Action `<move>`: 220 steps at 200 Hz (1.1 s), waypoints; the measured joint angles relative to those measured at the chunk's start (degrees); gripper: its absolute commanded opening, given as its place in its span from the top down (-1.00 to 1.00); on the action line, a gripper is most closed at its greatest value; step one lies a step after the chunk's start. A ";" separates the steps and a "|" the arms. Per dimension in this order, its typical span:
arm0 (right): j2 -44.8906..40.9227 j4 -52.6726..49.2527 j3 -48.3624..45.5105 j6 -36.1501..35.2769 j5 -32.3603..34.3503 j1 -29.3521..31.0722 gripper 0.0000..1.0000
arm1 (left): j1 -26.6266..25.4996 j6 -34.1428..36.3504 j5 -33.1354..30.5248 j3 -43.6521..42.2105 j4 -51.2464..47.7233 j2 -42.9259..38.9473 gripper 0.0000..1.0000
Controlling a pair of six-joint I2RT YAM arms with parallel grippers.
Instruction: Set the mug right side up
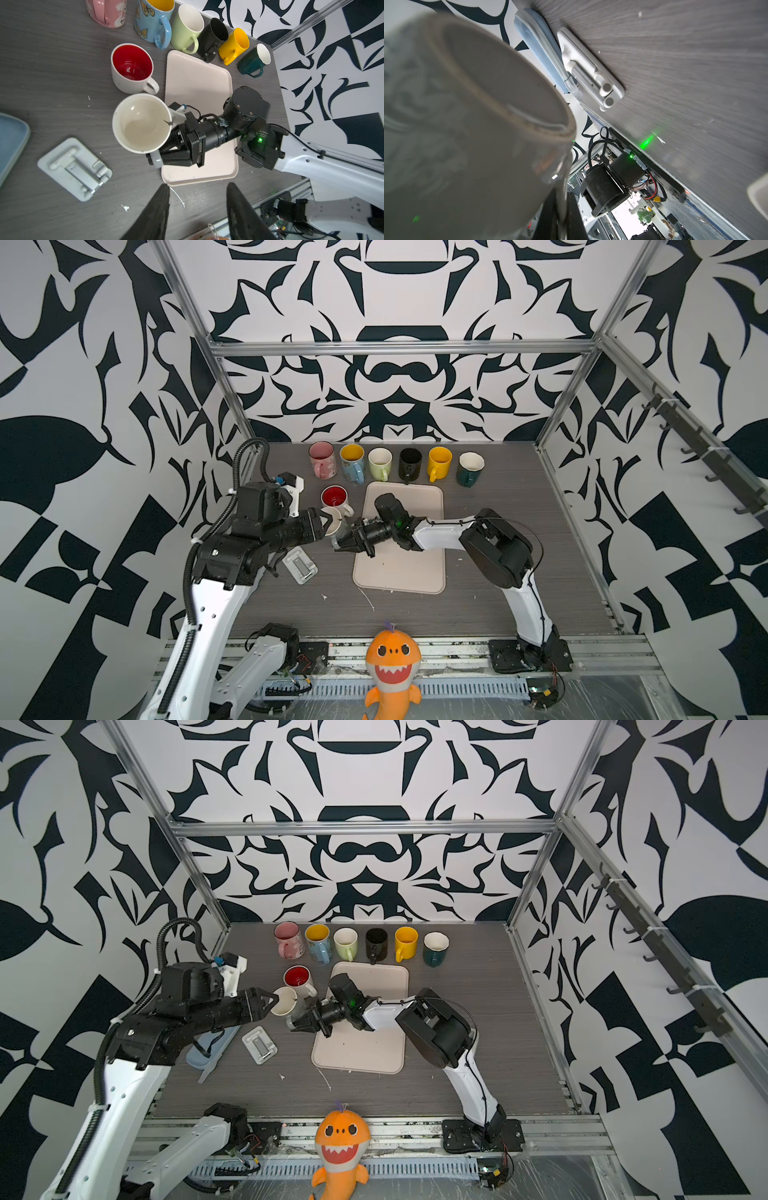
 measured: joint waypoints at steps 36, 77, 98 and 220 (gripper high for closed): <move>-0.07 -0.66 -0.02 -1.07 2.64 0.74 1.00 | -1.88 -5.84 0.44 -2.10 -2.82 -4.37 0.14; -0.17 -1.49 -0.04 -2.10 5.33 1.14 1.00 | -5.64 -10.58 -2.23 -6.01 -4.81 -4.33 0.16; -0.31 -1.99 -0.13 -2.25 6.34 1.16 1.00 | -7.41 -12.41 -4.61 -7.89 -5.53 -4.07 0.17; -2.89 -2.97 -0.79 -2.43 8.41 2.10 1.00 | -11.39 -21.27 -13.57 -16.57 2.91 0.20 0.25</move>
